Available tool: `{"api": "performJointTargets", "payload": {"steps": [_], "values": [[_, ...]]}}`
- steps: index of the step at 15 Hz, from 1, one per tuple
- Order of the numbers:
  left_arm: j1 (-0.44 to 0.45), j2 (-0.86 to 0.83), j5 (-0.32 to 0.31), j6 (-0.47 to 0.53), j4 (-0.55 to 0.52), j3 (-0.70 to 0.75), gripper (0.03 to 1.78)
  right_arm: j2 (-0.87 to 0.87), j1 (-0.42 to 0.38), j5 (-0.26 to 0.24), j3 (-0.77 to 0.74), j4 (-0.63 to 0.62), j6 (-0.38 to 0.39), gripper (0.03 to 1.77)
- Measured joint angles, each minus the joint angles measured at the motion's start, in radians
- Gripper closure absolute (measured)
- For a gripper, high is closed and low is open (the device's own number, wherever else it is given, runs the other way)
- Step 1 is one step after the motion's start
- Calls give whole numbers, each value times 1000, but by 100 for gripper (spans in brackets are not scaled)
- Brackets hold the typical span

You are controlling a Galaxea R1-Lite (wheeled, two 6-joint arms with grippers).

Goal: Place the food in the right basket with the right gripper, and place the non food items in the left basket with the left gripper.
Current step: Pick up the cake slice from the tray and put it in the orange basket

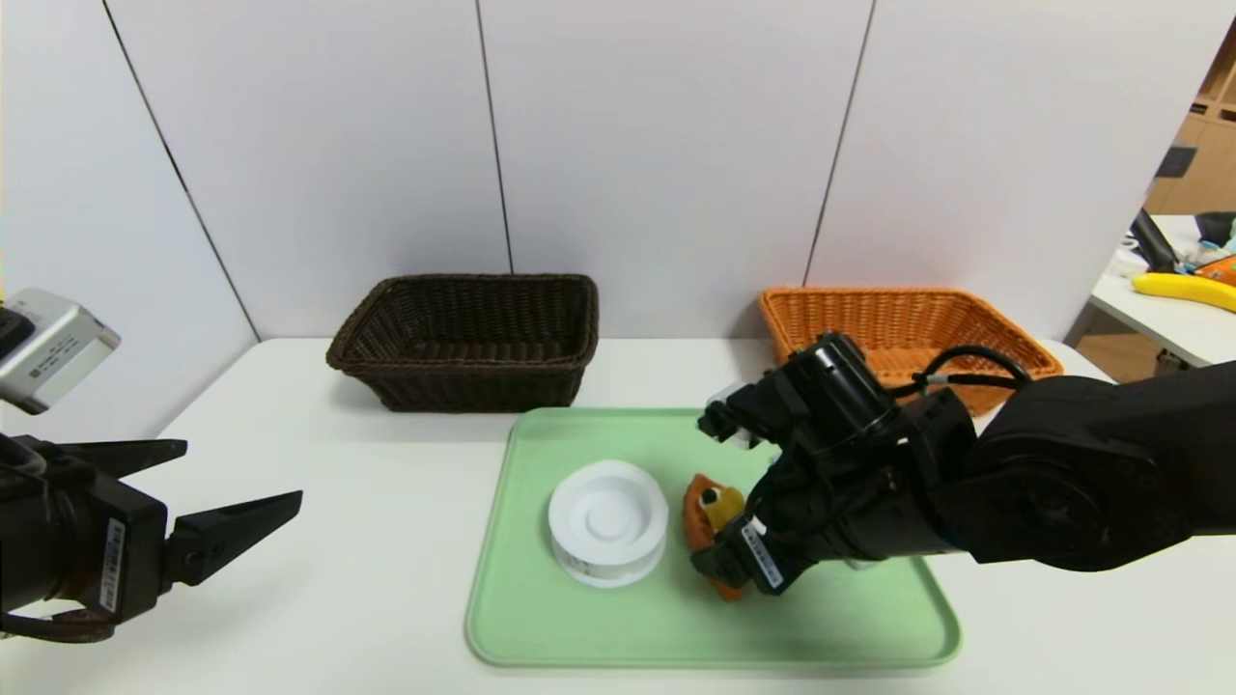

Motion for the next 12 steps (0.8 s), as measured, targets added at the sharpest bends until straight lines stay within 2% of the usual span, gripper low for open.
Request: {"api": "performJointTargets", "payload": {"steps": [12], "values": [[-1,0,1,0,0,7,12,38,4,2,-20,-10,0,10]]}}
